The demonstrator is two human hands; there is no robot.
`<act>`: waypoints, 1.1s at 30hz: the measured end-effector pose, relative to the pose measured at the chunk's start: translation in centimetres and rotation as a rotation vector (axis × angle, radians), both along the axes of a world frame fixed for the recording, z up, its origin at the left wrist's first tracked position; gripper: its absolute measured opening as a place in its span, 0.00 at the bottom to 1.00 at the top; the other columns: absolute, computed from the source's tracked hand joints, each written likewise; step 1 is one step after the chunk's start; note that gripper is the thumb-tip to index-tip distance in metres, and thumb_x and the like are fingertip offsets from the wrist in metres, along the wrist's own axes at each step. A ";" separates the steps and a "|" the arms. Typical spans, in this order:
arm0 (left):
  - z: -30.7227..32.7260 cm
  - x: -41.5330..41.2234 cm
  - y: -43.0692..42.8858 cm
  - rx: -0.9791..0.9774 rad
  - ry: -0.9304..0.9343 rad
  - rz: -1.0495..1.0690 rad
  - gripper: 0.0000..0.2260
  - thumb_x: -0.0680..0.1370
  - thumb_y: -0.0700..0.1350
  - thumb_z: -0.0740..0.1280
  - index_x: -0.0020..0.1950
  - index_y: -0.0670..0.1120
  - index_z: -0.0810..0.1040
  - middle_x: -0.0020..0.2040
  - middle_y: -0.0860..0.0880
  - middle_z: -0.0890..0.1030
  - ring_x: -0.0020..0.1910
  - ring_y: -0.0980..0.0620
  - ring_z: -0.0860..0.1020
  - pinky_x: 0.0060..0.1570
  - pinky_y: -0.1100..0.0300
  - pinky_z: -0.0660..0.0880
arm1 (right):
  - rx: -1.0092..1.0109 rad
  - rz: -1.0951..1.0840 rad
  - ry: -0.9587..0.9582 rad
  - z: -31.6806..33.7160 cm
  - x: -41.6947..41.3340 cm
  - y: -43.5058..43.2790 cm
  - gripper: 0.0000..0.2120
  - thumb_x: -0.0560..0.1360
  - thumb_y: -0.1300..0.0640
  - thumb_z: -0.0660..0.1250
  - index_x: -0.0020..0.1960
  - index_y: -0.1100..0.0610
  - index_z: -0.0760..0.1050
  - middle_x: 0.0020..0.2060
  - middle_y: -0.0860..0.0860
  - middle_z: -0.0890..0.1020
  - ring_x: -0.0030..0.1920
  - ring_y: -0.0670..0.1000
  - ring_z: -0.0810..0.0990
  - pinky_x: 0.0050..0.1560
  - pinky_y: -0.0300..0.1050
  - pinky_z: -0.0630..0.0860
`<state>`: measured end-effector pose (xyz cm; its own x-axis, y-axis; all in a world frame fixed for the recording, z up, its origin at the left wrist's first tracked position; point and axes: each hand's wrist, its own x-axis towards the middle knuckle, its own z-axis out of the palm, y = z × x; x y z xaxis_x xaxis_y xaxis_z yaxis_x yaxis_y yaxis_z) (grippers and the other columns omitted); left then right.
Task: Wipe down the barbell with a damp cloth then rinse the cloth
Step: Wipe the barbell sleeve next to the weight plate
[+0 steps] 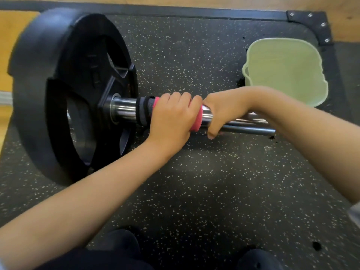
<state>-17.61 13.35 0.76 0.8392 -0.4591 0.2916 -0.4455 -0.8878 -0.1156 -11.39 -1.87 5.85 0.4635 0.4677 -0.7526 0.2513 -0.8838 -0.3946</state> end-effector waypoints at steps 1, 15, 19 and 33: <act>0.1 0.2 0.0 0.000 -0.004 -0.005 0.17 0.57 0.35 0.71 0.44 0.44 0.76 0.34 0.48 0.75 0.32 0.46 0.72 0.34 0.57 0.57 | 0.002 -0.003 -0.029 0.0 -0.2 -0.1 0.23 0.62 0.48 0.77 0.50 0.57 0.73 0.40 0.50 0.79 0.40 0.51 0.77 0.47 0.52 0.76; 3.1 1.5 0.2 0.027 0.489 0.042 0.17 0.66 0.53 0.71 0.45 0.53 0.66 0.36 0.55 0.71 0.38 0.47 0.74 0.35 0.58 0.63 | 0.039 0.089 -1.156 -4.7 -5.9 -0.8 0.23 0.52 0.63 0.75 0.43 0.59 0.69 0.27 0.53 0.73 0.23 0.55 0.72 0.27 0.37 0.49; 0.8 -0.1 1.1 -0.036 0.100 -0.059 0.15 0.63 0.38 0.71 0.48 0.44 0.75 0.38 0.48 0.76 0.36 0.44 0.74 0.35 0.55 0.62 | -0.013 0.130 -0.732 -2.4 -4.0 -0.8 0.18 0.65 0.54 0.71 0.46 0.56 0.63 0.30 0.47 0.70 0.28 0.51 0.70 0.27 0.43 0.62; 4.7 3.4 1.8 0.109 0.763 0.129 0.21 0.61 0.54 0.74 0.50 0.56 0.71 0.37 0.56 0.73 0.39 0.49 0.72 0.35 0.58 0.64 | -0.044 0.068 -1.231 -4.8 -7.5 0.1 0.28 0.56 0.63 0.75 0.55 0.60 0.75 0.37 0.53 0.76 0.34 0.55 0.75 0.32 0.44 0.61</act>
